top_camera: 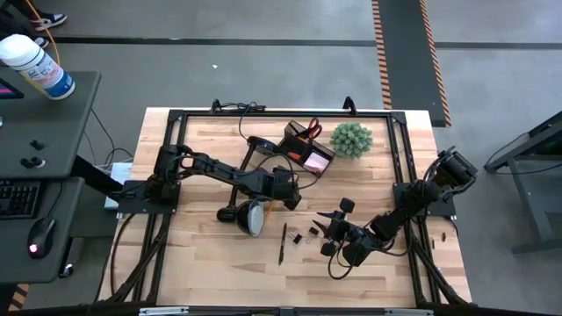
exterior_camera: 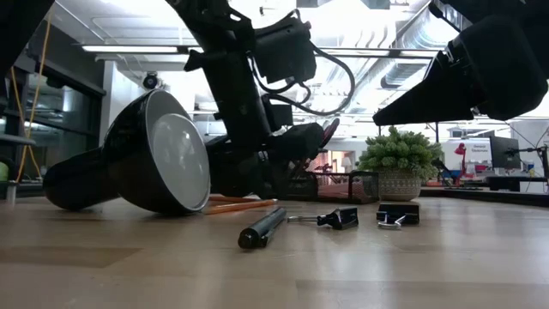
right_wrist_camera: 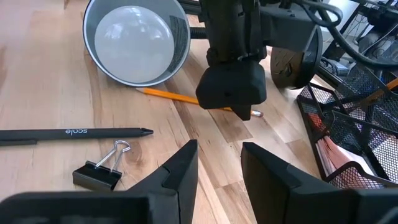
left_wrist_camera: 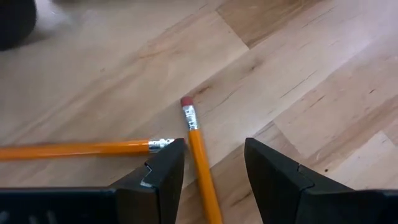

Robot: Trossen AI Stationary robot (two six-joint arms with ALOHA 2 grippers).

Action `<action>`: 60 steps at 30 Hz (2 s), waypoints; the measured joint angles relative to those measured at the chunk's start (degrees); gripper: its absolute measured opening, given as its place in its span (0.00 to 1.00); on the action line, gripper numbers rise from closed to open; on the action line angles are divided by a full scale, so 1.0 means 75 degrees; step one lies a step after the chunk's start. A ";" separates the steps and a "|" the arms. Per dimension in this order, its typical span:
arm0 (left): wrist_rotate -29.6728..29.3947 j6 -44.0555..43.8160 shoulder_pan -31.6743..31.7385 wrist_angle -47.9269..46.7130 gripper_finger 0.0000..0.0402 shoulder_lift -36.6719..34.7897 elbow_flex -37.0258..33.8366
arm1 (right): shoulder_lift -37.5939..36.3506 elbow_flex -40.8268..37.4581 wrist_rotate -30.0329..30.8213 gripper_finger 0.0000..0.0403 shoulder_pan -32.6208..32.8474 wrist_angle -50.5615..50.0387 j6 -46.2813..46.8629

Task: Pick and place office supplies into organizer
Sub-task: Put the bottom orange pencil into the desk organizer

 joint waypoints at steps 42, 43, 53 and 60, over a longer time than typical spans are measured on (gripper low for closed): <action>-0.0441 0.1075 -0.0108 0.1248 0.01 -0.0062 0.0090 | -0.0002 0.0000 0.0009 0.28 0.0109 -0.0153 0.0000; -0.0516 0.1172 -0.0108 0.1170 0.01 -0.0075 0.0151 | 0.0000 0.0000 0.0048 0.28 0.0142 -0.0179 0.0000; -0.1315 0.2517 -0.0108 0.0889 0.00 -0.0316 0.1373 | 0.0000 -0.0006 0.0351 0.28 0.0251 -0.0294 0.0032; -0.2271 0.3386 -0.0107 0.0431 0.00 -0.0313 0.2088 | 0.0000 -0.0006 0.0383 0.28 0.0307 -0.0660 0.0270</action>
